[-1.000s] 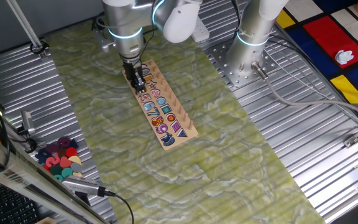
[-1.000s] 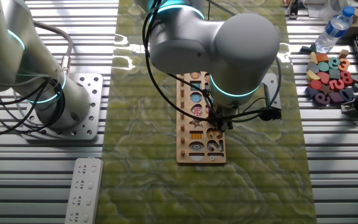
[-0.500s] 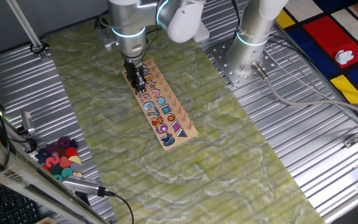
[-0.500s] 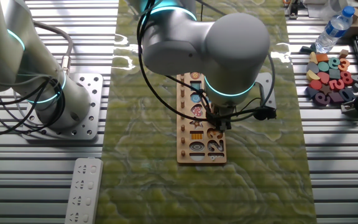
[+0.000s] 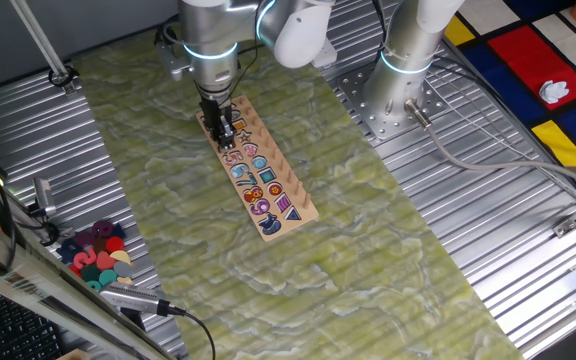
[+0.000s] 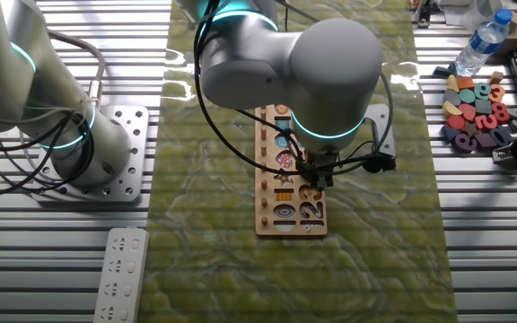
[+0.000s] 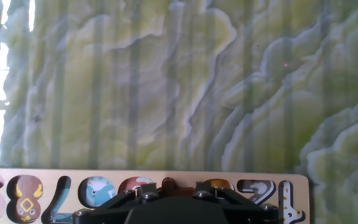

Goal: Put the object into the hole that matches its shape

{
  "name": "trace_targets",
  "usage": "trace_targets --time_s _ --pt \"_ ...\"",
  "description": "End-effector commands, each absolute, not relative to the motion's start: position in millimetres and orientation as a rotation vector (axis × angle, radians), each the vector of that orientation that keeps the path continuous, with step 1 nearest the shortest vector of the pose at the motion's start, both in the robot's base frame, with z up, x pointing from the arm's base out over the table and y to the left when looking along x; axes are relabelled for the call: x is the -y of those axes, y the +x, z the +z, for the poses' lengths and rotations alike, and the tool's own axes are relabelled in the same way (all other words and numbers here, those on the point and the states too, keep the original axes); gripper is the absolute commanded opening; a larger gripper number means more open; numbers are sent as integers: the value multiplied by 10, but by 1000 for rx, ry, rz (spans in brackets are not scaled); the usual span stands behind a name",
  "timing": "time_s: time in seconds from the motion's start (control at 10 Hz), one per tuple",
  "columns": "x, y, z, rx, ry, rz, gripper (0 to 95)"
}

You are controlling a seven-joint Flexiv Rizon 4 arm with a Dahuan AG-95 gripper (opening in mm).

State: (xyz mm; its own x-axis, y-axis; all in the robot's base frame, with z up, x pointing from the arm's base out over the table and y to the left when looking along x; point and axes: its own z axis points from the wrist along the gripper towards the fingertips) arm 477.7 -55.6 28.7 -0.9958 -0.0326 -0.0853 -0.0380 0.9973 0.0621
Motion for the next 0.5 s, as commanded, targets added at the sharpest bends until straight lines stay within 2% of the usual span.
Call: trace_targets --time_s 0.1,0.5 --pt "552 4783 278 -3057 -47 102 0" --pt "548 4770 287 -3066 -46 101 0"
